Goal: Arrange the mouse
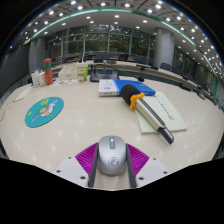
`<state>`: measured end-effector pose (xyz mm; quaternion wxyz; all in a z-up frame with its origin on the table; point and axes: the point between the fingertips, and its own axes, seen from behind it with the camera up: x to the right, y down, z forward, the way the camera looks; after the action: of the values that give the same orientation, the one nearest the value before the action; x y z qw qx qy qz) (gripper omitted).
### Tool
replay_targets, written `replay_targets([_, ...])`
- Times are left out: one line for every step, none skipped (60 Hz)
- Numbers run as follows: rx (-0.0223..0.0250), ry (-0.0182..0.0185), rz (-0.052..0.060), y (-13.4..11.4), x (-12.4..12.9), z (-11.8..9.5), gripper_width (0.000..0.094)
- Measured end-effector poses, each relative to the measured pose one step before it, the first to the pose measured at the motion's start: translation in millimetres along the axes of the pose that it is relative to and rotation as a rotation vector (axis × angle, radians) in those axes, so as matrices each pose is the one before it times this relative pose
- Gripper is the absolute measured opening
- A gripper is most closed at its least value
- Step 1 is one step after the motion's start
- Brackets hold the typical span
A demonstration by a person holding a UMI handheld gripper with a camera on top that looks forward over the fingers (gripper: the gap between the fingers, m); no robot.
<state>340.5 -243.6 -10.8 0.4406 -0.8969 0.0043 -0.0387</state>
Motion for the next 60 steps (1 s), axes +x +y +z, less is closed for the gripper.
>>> replay_targets([0.00027,-0.00062,-0.0006,0.09,-0.03,-0.09,0.0468])
replay_targets([0.00041,0.00009,-0.0010,0.01,0.03,0.03,0.0461])
replay_targets([0.00053,0.00007,-0.0014,0.04,-0.19,-0.04,0.0455])
replay_targets([-0.00098,0.00022,-0.0021,0.48,1.03,0.60,0.0443])
replay_targets([-0.00144,0.00100,-0.0016,-0.08,-0.07,-0.18,0.0434])
replay_targets([-0.00240,0.00126,-0.0016,0.03,0.05,-0.02,0.0423])
replay_targets([-0.00146,0.00193,-0.0008,-0.37,0.04,-0.14,0.0416])
replay_targets([-0.00198,0.00255,-0.0009,-0.23,0.00,-0.18,0.0405])
replay_targets([-0.00228,0.00255,-0.0018,-0.01,0.01,0.07,0.0398])
replay_targets([0.00096,0.00191,-0.0027,-0.59,-0.01,0.07,0.0382])
replay_targets([-0.00074,0.00296,-0.0027,-0.51,0.20,0.03,0.0380])
replay_targets([-0.00340,0.00290,-0.0023,0.26,0.39,-0.19,0.0369])
replay_targets([-0.00238,0.00364,-0.0006,-0.16,0.19,-0.02,0.0369])
replay_targets([-0.00320,0.00321,0.0006,-0.17,0.14,-0.36,0.0369])
replay_targets([-0.00156,0.00169,0.0033,-0.84,-0.47,-0.37,0.0369])
replay_targets([-0.00044,-0.00019,0.0059,-1.57,-1.09,-0.71,0.0369])
replay_targets([-0.00262,-0.00036,0.0037,-1.43,-1.02,-0.98,0.0369])
replay_targets([-0.00115,0.00155,0.0021,-2.42,-0.42,-1.66,0.0369])
replay_targets([0.00628,0.00858,0.0024,-4.90,0.79,-1.95,0.0369])
replay_targets([0.01075,0.01065,0.0019,-6.74,0.69,-2.21,0.0369])
replay_targets([0.01084,0.00587,0.0004,-7.23,-0.99,-2.78,0.0370])
replay_targets([0.00939,0.00099,0.0010,-7.78,-2.27,-3.09,0.0370])
replay_targets([0.01254,0.00213,0.0053,-9.33,-2.40,-3.39,0.0370])
replay_targets([0.01664,0.00590,0.0093,-10.94,-1.73,-3.42,0.0370])
replay_targets([0.01861,0.00586,0.0103,-11.88,-2.26,-3.63,0.0370])
replay_targets([0.01802,0.00252,0.0093,-12.26,-4.58,-3.72,0.0370])
replay_targets([0.01277,-0.00198,0.0066,-12.91,-4.81,-3.12,0.0371])
replay_targets([0.01758,-0.00206,0.0069,-12.18,-3.88,-3.27,0.0370])
replay_targets([0.02052,0.00022,0.0085,-13.03,-5.79,-2.84,0.0370])
replay_targets([0.02035,-0.00069,0.0082,-13.43,-6.35,-2.59,0.0369])
replay_targets([0.01904,-0.00133,0.0065,-13.37,-9.10,-2.12,0.0369])
replay_targets([0.01585,-0.00498,0.0043,-11.90,-8.71,-1.13,0.0369])
replay_targets([0.01402,-0.00570,0.0022,-10.98,-9.19,-0.71,0.0369])
replay_targets([0.01138,-0.00334,0.0008,-12.27,-9.78,-1.55,0.0369])
replay_targets([0.01082,-0.00454,0.0004,-8.74,-9.47,0.59,0.0369])
replay_targets([0.00596,-0.00750,0.0002,-8.09,-7.71,3.06,0.0369])
replay_targets([0.00809,-0.00739,0.0011,-7.04,-10.34,1.36,0.0369])
replay_targets([0.00684,-0.00953,0.0017,-6.44,-11.67,2.06,0.0368])
replay_targets([0.00505,-0.01136,0.0011,-4.78,-11.82,2.31,0.0369])
replay_targets([0.00670,-0.00924,0.0017,-3.65,-13.91,1.15,0.0368])
replay_targets([0.00339,-0.00906,0.0011,-1.40,-13.26,0.84,0.0369])
replay_targets([-0.00104,-0.01043,-0.0010,-1.77,-11.95,4.62,0.0369])
replay_targets([-0.00354,-0.01133,-0.0032,0.10,-11.86,5.41,0.0368])
replay_targets([-0.00872,-0.00973,-0.0054,-0.49,-10.77,8.50,0.0368])
replay_targets([-0.00762,-0.00940,-0.0042,2.14,-10.93,6.23,0.0368])
replay_targets([-0.00460,-0.00955,-0.0018,4.42,-11.62,4.16,0.0368])
replay_targets([-0.00832,-0.00807,-0.0015,3.56,-9.98,6.48,0.0368])
replay_targets([-0.01054,-0.00794,-0.0017,4.69,-9.95,6.52,0.0367])
replay_targets([-0.01272,-0.00783,-0.0025,5.61,-9.70,6.67,0.0367])
replay_targets([-0.01077,-0.00656,-0.0018,10.12,-10.44,5.99,0.0368])
replay_targets([-0.01747,-0.00579,-0.0005,4.01,-6.94,7.29,0.0368])
replay_targets([-0.01549,-0.00355,-0.0004,5.35,-7.51,5.85,0.0367])
replay_targets([-0.01414,-0.00371,0.0007,6.71,-6.73,6.68,0.0368])
replay_targets([-0.01393,-0.00319,0.0009,6.87,-6.19,6.93,0.0367])
replay_targets([-0.01389,-0.00431,0.0003,7.97,-5.39,7.65,0.0368])
replay_targets([-0.01485,-0.00226,-0.0009,7.42,-5.22,6.04,0.0368])
replay_targets([-0.01322,-0.00054,-0.0008,7.06,-4.10,6.01,0.0369])
replay_targets([-0.01222,0.00052,-0.0008,6.99,-3.61,5.39,0.0369])
replay_targets([-0.01084,-0.00057,-0.0010,7.96,-2.54,7.01,0.0369])
replay_targets([-0.01228,0.00304,-0.0022,6.59,-4.09,3.43,0.0369])
